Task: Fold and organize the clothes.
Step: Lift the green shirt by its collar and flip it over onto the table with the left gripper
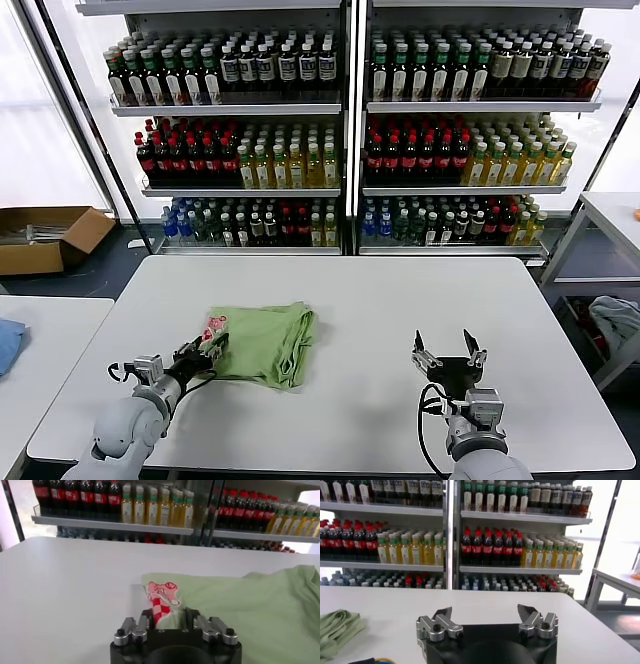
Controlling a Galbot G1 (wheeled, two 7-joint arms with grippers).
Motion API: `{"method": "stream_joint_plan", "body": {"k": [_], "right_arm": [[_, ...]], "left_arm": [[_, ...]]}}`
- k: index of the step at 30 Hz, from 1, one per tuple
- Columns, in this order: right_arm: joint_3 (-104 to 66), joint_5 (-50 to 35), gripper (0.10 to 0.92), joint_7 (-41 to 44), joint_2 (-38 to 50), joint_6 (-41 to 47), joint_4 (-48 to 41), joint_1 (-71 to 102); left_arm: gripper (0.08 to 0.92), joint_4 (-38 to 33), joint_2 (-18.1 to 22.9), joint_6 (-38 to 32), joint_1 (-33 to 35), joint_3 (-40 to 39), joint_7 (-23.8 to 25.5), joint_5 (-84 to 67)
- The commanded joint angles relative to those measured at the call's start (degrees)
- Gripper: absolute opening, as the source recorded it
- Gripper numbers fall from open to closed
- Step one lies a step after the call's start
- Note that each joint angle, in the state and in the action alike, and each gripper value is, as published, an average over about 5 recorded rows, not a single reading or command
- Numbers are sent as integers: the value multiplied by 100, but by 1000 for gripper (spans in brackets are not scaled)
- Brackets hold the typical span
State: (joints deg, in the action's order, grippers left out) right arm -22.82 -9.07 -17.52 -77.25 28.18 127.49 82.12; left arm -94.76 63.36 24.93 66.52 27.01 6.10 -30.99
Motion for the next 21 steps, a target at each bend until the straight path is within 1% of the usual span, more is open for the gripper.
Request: {"method": "stream_joint_plan", "body": {"k": [1,7,9,11,13,17,21], "right_arm": [[-12,17,823,-10,-2,-7,-28,-39],[-29,9,823,-30,45,-16,-74,-125],[-21,4,823,-32,64,-16,-89,-156],[-6,-3,823,-33,84,-12,-104,-191],[5,-18,823,-33,95,-9,-116,-225],[13,-71,823,-26,97,-20,-136,-264],[33,-101,823,-18,93,-49,-154,-275]], "left_arm": [[394,34,53,-73,-8,7,8,20],[221,46,8,-123,-76,234,-62,71],[165,59,-106,-157,-99,417,-68,15],[129,60,-328,-176,-118,682,-65,-85],[111,82,-682,-185,-127,1030,-34,-185],[111,324,-1525,-234,-120,1686,76,-302],[111,655,-2337,-306,-94,2050,204,-363]]}}
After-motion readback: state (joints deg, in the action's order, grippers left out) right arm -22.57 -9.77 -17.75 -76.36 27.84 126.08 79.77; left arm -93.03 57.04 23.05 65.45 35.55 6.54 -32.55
